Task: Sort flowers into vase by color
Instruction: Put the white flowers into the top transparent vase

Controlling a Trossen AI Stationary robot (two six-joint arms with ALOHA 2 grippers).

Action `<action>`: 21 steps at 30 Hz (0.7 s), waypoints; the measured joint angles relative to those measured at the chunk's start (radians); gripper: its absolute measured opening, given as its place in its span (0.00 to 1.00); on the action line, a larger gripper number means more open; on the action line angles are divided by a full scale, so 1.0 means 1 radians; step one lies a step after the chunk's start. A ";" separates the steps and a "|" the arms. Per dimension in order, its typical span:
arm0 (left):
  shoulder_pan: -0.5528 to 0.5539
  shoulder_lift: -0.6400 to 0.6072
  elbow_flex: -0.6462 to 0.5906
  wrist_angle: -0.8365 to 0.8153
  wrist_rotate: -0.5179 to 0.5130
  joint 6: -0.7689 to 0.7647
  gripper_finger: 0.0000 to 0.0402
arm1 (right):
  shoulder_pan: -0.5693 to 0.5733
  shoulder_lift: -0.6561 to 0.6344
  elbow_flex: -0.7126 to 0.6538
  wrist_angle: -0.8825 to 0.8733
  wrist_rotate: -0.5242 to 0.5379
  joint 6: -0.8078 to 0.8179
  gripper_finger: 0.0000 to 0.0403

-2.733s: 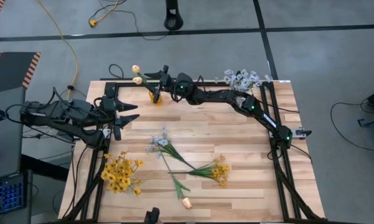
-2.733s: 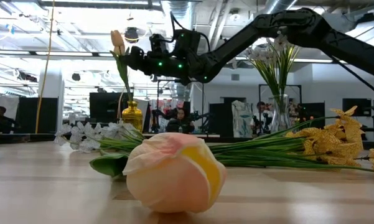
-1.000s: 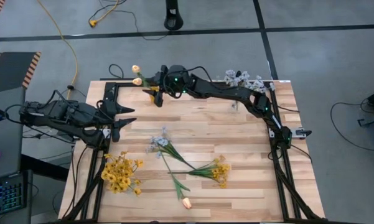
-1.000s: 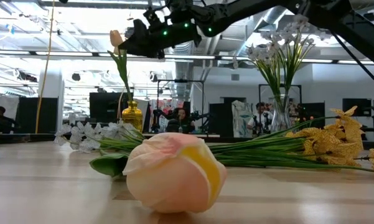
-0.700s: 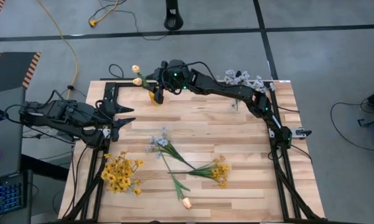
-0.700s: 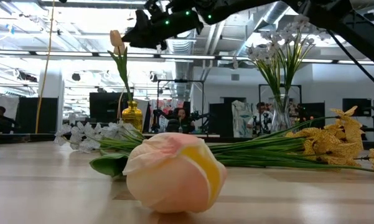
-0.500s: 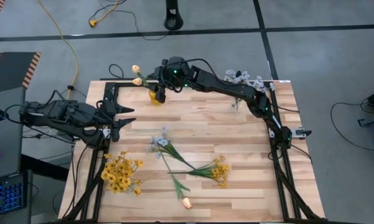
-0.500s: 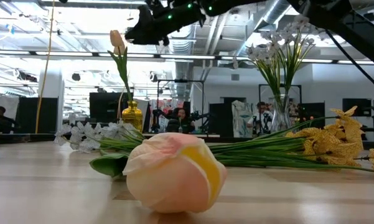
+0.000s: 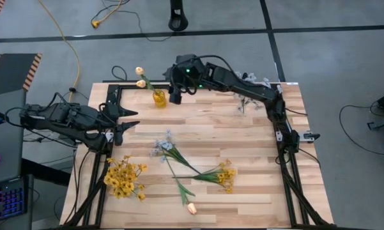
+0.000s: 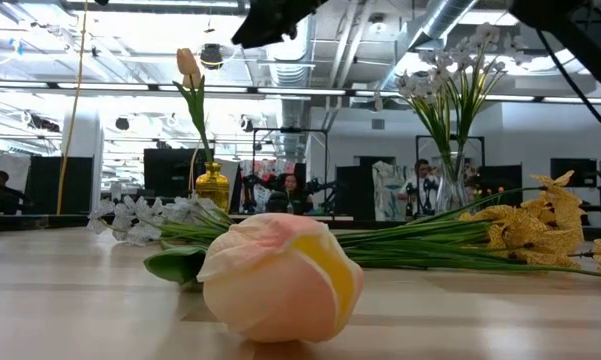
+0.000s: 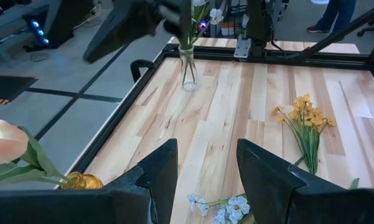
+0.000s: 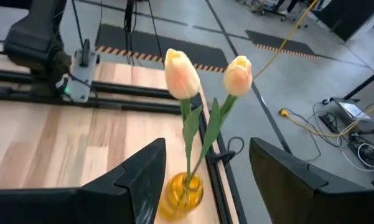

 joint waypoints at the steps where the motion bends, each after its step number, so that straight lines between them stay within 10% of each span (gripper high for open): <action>1: 0.000 0.000 0.000 0.000 0.000 0.000 0.38 | 0.002 -0.012 0.000 -0.023 0.000 0.000 0.64; 21: 0.000 0.009 0.000 0.010 0.030 0.128 0.38 | 0.200 -0.191 -0.001 -0.517 0.087 0.328 0.64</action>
